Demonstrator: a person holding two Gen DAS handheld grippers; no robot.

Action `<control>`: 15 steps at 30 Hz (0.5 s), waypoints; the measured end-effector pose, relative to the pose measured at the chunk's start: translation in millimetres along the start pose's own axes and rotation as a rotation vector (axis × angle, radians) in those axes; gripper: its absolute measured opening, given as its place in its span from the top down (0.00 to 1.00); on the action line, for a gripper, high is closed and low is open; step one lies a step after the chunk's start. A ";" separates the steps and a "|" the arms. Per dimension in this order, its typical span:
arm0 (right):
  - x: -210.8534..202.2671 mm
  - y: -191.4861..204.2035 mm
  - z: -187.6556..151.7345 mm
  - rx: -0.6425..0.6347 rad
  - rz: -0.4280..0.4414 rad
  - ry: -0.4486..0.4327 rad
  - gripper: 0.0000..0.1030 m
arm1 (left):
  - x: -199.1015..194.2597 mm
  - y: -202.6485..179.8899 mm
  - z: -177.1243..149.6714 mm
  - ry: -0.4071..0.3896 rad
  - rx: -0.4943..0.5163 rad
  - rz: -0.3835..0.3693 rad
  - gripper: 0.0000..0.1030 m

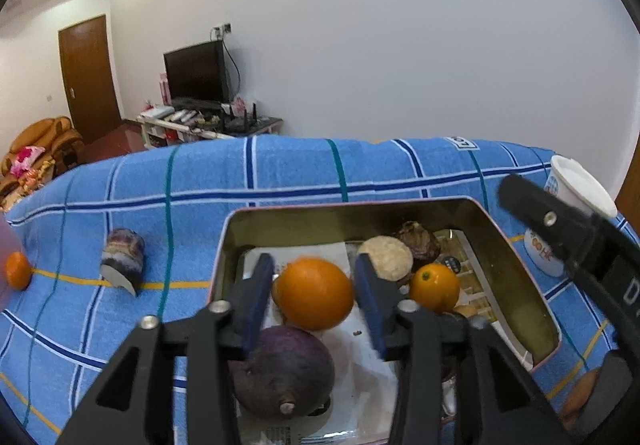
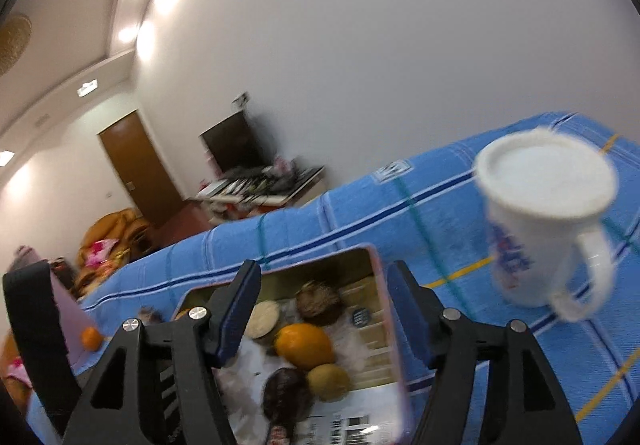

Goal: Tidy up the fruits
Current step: 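Open both tools to release the dark brown fruit and orange into the tin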

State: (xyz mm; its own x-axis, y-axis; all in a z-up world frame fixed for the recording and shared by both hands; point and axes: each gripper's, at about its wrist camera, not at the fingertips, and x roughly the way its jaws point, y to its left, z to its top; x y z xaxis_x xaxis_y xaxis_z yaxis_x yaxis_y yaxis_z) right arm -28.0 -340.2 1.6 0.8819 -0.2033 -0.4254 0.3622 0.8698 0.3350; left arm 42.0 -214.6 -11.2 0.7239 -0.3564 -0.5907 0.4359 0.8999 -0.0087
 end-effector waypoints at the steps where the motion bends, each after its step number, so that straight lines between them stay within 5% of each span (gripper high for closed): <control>1: -4.6 0.5 0.0 -0.009 -0.032 -0.025 0.34 | -2.2 -0.3 -0.1 -0.010 0.004 0.007 0.35; 7: -15.9 -0.2 2.0 -0.030 -0.159 -0.093 0.21 | -23.3 -5.1 -3.1 -0.119 0.025 0.069 0.02; 15: -32.2 12.8 -7.4 -0.112 -0.181 -0.179 0.21 | -45.7 -3.2 -9.7 -0.203 0.014 0.108 0.00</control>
State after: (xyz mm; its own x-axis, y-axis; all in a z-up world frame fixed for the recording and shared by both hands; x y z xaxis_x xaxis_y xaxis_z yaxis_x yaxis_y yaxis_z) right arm -54.0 -319.2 13.4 0.8485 -0.4278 -0.3114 0.4922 0.8542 0.1677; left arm 2.3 -198.7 8.1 0.8589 -0.3026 -0.4132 0.3565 0.9325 0.0580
